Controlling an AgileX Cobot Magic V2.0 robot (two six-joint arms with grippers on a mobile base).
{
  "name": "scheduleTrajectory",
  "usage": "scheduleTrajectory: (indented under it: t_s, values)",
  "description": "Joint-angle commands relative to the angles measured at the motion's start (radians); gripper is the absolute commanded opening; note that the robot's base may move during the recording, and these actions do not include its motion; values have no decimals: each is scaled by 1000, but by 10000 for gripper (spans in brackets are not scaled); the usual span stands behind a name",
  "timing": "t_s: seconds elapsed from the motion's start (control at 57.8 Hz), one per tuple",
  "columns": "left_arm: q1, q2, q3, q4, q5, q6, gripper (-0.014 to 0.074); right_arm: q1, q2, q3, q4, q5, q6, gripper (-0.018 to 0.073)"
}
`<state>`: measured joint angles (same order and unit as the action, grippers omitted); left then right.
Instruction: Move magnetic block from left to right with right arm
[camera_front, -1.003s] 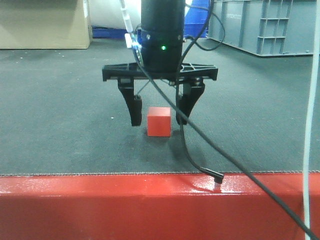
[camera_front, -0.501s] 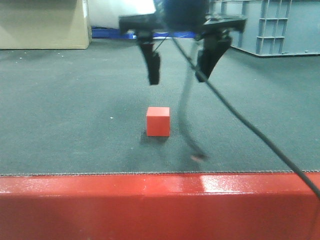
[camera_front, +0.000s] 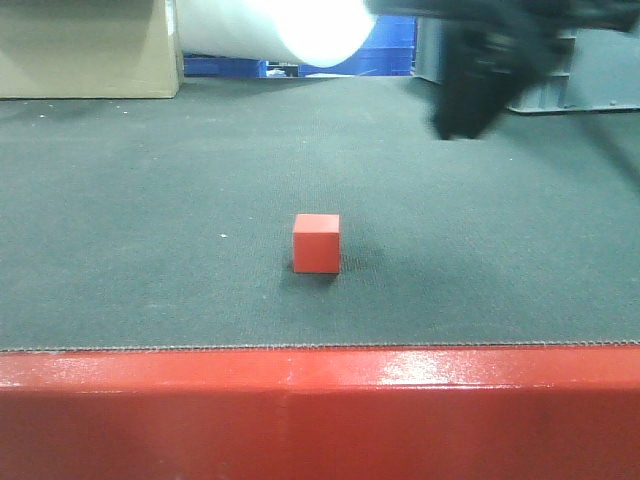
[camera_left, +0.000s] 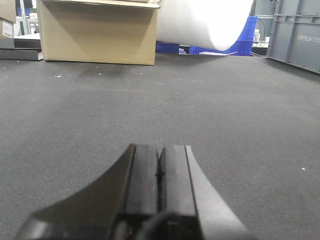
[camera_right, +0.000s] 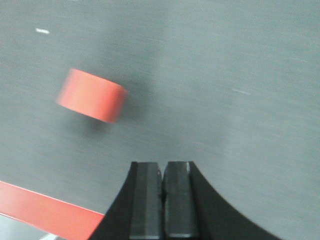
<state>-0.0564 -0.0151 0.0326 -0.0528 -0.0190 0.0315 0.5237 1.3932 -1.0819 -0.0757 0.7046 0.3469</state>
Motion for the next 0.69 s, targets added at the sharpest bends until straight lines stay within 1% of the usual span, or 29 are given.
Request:
scheduleTrajectory:
  t_s: [0.0,0.086,0.156,0.225,0.346,0.501,0.57,0.674]
  values:
    - [-4,-8,9,-5,-87,-9,-117,-53,-134,94,39,-163,-131,57]
    - [-4,-8,9,-5,-87,-9,-117,-106,-218,197,87,-259,-258,57]
    - [-4,-8,9,-5,-87,-9,-117,-152,-288,276,113,-325,-327,57]
    - [-4,-8,9,-5,-87,-9,-117,-205,-369,358,123,-393,-365,57]
    - [-4,-8,9,-5,-87,-9,-117,-314,-507,485,124,-534,-369,57]
    - [-4,-8,9,-5,-87,-9,-117,-429,-696,647,139,-695,-369,57]
    - [-4,-8,9,-5,-87,-9,-117,-462,-786,701,139,-729,-369,57]
    - [-4,-8,9,-5,-87,-9,-117,-479,-904,767,139,-735,-369,57]
